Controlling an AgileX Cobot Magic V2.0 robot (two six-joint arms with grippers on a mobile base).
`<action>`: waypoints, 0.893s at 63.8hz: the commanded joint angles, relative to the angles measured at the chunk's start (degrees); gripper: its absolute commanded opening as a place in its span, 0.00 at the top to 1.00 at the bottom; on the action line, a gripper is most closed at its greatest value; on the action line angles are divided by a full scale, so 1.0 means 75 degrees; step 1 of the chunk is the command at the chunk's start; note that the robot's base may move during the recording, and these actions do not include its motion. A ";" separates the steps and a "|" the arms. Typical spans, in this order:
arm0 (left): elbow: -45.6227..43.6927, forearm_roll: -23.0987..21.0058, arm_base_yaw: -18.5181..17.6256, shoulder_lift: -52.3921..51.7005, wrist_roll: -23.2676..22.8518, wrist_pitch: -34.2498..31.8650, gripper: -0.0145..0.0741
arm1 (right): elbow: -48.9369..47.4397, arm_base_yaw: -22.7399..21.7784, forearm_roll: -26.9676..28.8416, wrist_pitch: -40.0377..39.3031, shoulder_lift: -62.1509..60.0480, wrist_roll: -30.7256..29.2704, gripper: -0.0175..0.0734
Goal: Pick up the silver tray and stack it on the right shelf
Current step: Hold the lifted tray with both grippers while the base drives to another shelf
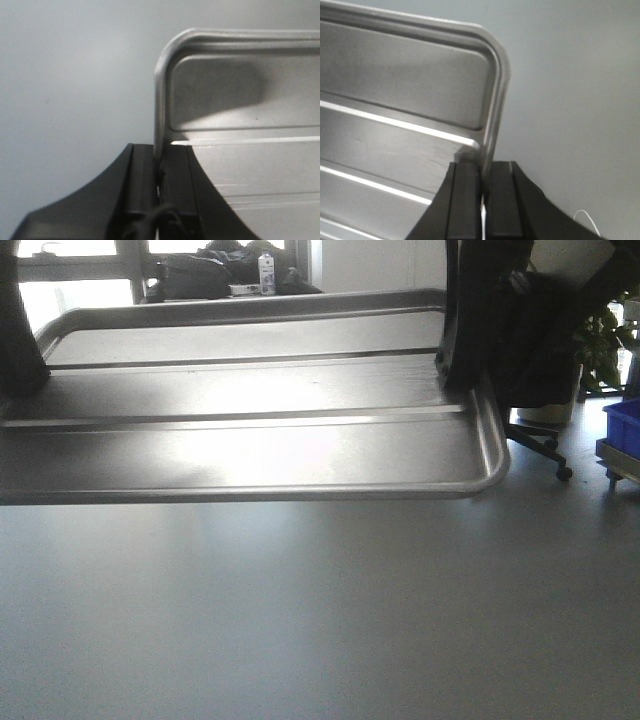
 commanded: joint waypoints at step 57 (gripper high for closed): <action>-0.0259 -0.0001 -0.0057 -0.0207 0.0083 -0.0132 0.94 | -0.0289 0.0040 -0.0326 -0.0240 -0.0254 -0.0166 0.75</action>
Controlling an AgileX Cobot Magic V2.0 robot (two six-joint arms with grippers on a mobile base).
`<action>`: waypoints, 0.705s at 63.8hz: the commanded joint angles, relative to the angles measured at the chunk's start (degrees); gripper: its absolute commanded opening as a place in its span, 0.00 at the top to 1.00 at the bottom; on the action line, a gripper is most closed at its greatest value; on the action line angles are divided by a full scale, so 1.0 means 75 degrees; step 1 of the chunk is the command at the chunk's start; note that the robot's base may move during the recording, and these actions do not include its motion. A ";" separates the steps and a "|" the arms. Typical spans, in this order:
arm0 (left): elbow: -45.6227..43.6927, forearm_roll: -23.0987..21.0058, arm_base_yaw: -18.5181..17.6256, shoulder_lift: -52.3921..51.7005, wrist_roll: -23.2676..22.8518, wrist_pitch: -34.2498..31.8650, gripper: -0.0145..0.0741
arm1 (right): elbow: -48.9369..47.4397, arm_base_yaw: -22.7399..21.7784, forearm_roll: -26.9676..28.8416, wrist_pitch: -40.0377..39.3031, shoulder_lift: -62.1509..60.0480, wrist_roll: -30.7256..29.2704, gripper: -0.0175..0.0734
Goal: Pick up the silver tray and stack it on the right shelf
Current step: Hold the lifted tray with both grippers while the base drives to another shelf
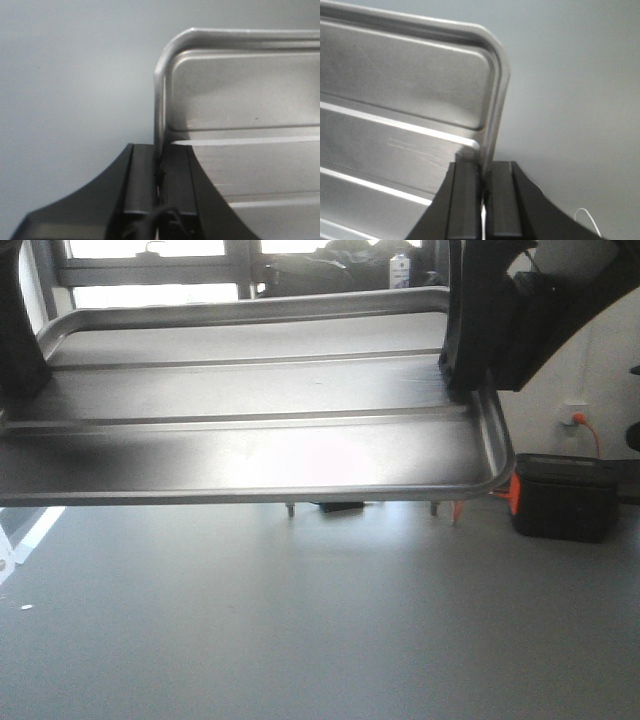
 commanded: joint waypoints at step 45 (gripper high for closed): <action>-0.0259 0.0061 -0.0052 -0.0207 0.0083 -0.0168 0.94 | -0.0289 0.0040 -0.0326 -0.0277 -0.0254 -0.0166 0.75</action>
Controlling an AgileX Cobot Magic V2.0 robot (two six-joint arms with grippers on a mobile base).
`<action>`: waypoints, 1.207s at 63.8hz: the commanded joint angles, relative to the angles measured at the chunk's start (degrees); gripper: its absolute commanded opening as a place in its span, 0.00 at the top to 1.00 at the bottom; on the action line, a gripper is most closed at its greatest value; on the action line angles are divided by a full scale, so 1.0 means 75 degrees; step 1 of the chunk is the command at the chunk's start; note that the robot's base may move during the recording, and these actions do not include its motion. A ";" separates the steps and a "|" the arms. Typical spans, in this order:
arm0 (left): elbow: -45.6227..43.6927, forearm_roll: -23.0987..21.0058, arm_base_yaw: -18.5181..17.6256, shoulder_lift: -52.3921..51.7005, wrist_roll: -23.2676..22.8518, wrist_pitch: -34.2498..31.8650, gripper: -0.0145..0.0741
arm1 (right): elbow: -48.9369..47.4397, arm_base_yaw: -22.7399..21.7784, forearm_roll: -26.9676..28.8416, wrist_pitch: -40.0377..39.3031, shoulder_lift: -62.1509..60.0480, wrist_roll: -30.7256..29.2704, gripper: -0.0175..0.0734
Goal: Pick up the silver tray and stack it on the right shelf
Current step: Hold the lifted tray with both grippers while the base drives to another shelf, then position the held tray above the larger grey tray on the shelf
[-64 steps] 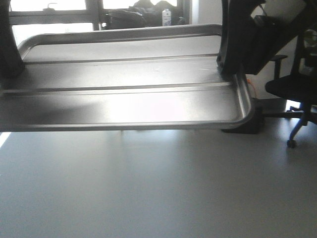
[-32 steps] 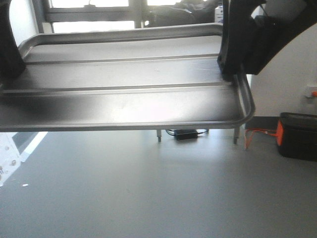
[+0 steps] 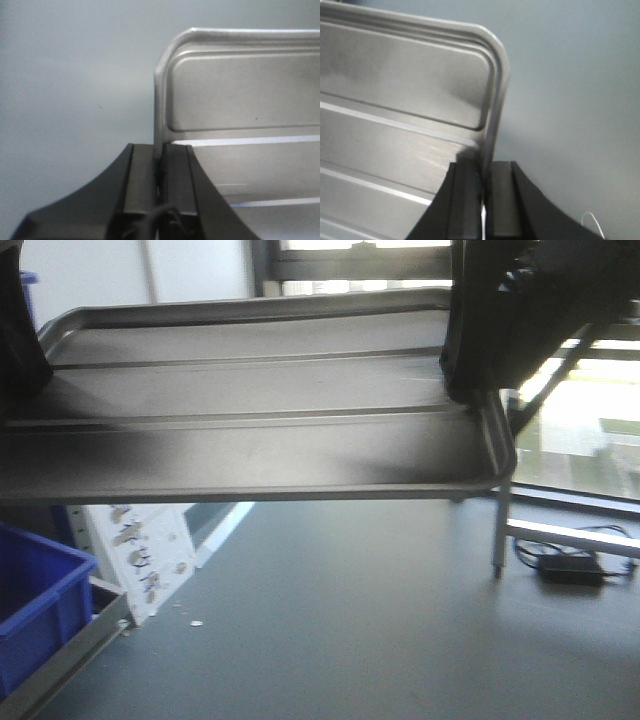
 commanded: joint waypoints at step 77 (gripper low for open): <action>-0.0259 0.0026 -0.0052 -0.0207 0.0083 -0.0154 0.94 | -0.0289 0.0040 -0.0311 -0.0149 -0.0254 -0.0166 0.75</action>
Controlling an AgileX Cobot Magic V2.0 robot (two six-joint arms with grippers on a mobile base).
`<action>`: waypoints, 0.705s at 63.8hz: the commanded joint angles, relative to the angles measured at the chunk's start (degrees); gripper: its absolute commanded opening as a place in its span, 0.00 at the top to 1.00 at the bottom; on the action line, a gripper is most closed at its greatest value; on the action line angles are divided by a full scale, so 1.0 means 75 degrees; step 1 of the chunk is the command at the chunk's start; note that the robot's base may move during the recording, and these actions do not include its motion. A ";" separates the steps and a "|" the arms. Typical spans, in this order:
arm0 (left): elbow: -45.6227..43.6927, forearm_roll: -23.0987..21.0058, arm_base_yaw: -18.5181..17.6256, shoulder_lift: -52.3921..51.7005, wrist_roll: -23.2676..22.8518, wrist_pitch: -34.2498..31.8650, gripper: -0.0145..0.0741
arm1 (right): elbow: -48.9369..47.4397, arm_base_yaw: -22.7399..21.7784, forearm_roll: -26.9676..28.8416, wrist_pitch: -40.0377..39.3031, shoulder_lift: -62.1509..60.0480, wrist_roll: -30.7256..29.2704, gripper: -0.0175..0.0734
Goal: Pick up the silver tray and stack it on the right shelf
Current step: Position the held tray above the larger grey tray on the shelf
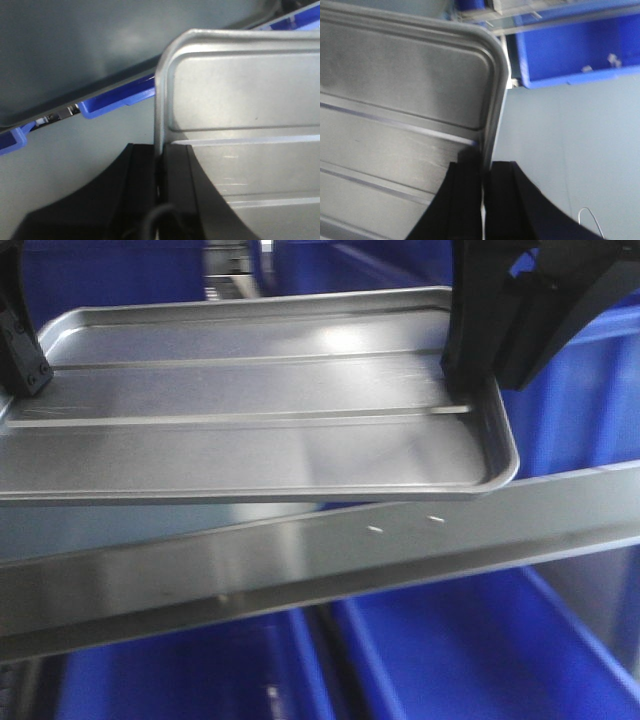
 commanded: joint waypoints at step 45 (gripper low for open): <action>-0.0259 0.0040 -0.0052 -0.0207 0.0083 -0.0154 0.94 | -0.0289 0.0040 -0.0311 -0.0180 -0.0254 -0.0166 0.75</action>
